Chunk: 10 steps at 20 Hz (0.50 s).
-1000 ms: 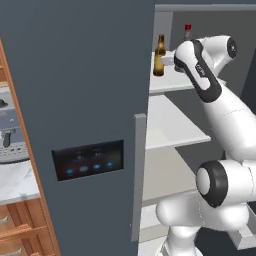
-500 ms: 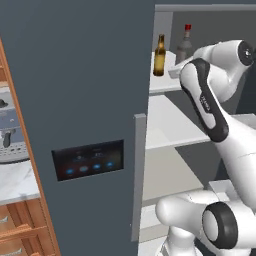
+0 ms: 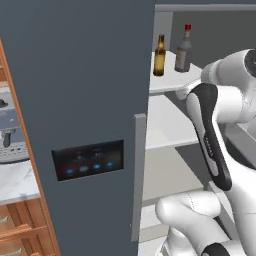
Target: Place the beer and liquor on the top shelf of the fridge to keep them out of children's reach, and place the cucumber on lower shelves for easy access.
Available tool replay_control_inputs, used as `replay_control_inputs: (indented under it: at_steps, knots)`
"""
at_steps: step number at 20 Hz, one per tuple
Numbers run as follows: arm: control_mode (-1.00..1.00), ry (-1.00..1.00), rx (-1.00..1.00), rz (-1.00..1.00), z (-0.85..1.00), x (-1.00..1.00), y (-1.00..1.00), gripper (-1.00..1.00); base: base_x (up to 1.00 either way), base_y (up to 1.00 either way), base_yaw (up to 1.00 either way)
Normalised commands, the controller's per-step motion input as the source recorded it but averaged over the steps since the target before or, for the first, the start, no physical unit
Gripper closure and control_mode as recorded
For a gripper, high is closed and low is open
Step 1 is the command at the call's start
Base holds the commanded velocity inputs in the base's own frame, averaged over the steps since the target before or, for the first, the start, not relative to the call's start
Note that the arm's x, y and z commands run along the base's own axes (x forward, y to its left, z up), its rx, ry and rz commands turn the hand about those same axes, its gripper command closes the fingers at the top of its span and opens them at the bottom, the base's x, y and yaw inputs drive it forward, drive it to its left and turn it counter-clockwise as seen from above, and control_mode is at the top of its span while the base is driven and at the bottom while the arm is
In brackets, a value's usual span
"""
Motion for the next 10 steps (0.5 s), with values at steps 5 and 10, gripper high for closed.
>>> replay_control_inputs:
  at_steps: [5, 10]
  knots:
    - [-1.0, 0.14, -0.01, -0.14, -0.22, -0.98, 0.01, -1.0, 0.0, 0.0, 0.0]
    - [-1.0, 0.09, 0.02, -0.18, -0.01, -0.73, 0.18, -1.0, 0.0, 0.0, 0.0]
